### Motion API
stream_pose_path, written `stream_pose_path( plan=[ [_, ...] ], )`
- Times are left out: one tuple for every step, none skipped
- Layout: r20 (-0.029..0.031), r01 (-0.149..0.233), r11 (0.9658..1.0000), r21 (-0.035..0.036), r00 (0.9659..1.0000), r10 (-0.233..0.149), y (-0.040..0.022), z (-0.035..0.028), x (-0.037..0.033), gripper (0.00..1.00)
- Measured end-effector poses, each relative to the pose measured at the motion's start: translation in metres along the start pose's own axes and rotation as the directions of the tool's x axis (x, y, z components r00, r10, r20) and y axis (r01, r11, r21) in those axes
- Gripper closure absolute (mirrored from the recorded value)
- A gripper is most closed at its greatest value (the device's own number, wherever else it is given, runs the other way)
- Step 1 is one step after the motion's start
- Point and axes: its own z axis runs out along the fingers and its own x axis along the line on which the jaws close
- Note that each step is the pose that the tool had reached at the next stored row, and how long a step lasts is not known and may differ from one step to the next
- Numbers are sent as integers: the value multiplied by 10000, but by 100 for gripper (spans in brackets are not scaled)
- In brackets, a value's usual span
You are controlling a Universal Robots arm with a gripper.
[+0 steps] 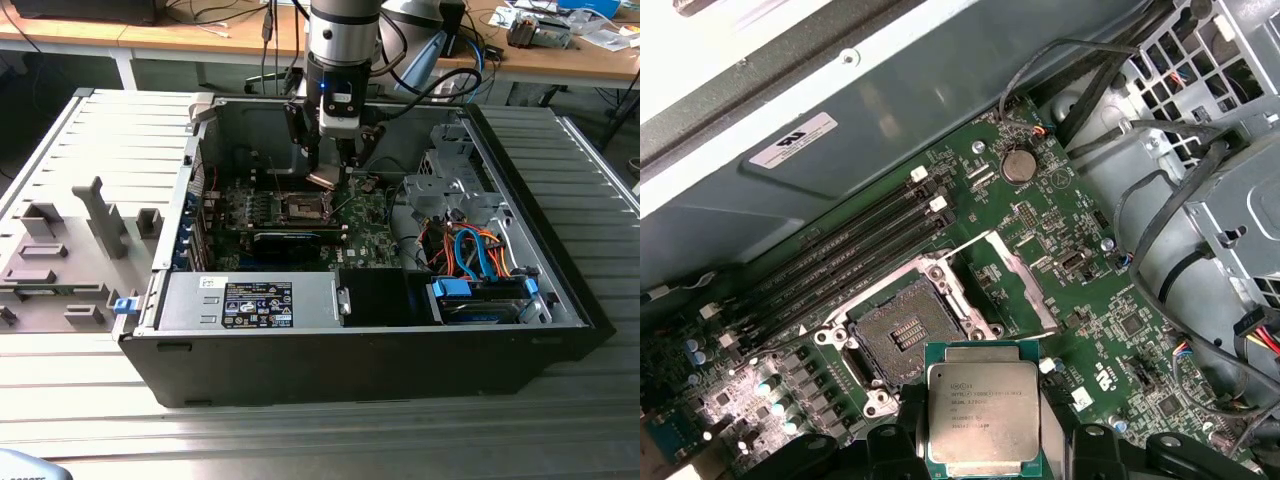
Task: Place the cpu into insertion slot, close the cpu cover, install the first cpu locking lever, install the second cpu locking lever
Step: 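Place the cpu into insertion slot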
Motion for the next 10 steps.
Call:
stream_pose_path(
  plan=[
    [-1, -1, 10000, 0, 10000, 1, 0, 0, 0, 46],
    [0, -1, 10000, 1, 10000, 1, 0, 0, 0, 46],
    [0, -2, 10000, 0, 10000, 2, 0, 0, 0, 46],
    [0, -3, 10000, 0, 10000, 3, 0, 0, 0, 46],
    [-1, -30, 10000, 1, 10000, 30, 0, 0, 0, 46],
    [-2, -58, 10000, 1, 10000, 58, 0, 0, 0, 46],
    [-3, -91, 10000, 2, 10000, 91, 0, 0, 0, 46],
    [-5, -147, 9999, 3, 9999, 147, 0, 0, 0, 46],
    [-6, -204, 9998, 5, 9998, 204, 0, 0, 0, 46],
    [-8, -273, 9996, 6, 9996, 273, 0, 1, 0, 46]
  ],
)
